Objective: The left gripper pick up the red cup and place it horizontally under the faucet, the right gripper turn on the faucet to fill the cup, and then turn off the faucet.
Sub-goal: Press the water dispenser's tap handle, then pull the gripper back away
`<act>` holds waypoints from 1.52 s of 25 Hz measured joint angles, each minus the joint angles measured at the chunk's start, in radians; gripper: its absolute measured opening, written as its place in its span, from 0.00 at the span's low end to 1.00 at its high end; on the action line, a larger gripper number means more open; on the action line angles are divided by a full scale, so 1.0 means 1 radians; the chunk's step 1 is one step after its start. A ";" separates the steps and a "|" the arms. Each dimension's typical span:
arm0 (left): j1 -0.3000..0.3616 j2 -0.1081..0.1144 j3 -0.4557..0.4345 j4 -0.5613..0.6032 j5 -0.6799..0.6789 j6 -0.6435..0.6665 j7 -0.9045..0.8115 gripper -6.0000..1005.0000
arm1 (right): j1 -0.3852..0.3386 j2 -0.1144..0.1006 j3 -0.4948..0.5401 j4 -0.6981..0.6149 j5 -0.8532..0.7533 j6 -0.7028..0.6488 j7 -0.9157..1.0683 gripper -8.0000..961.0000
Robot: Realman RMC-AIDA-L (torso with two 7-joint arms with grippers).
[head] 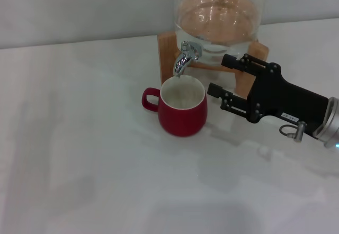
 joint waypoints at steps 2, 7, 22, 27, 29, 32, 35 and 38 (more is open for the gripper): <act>0.000 0.000 -0.012 0.000 0.000 0.001 0.000 0.73 | 0.000 0.000 -0.003 0.000 0.000 0.006 0.000 0.70; -0.001 0.000 -0.020 0.000 0.000 0.001 -0.002 0.73 | 0.000 -0.003 -0.007 0.000 0.000 0.019 0.000 0.70; -0.006 -0.003 -0.015 0.008 0.003 0.002 -0.002 0.73 | 0.030 0.007 -0.093 0.002 -0.002 -0.034 0.000 0.70; -0.008 -0.005 -0.011 0.008 0.007 0.002 -0.002 0.73 | 0.040 0.009 -0.103 0.000 0.000 -0.050 0.000 0.70; -0.008 -0.005 -0.010 0.008 0.008 0.002 -0.002 0.73 | 0.044 0.009 -0.103 0.001 0.002 -0.052 0.000 0.70; -0.010 -0.005 -0.009 0.008 0.011 0.002 -0.002 0.73 | 0.050 0.009 -0.103 0.001 0.001 -0.053 0.000 0.70; -0.011 -0.005 -0.008 0.010 0.012 0.002 -0.002 0.73 | 0.056 0.011 -0.108 0.001 -0.001 -0.053 0.000 0.70; -0.012 -0.005 -0.008 0.012 0.013 0.002 -0.002 0.73 | 0.059 0.012 -0.125 0.001 0.003 -0.053 0.000 0.70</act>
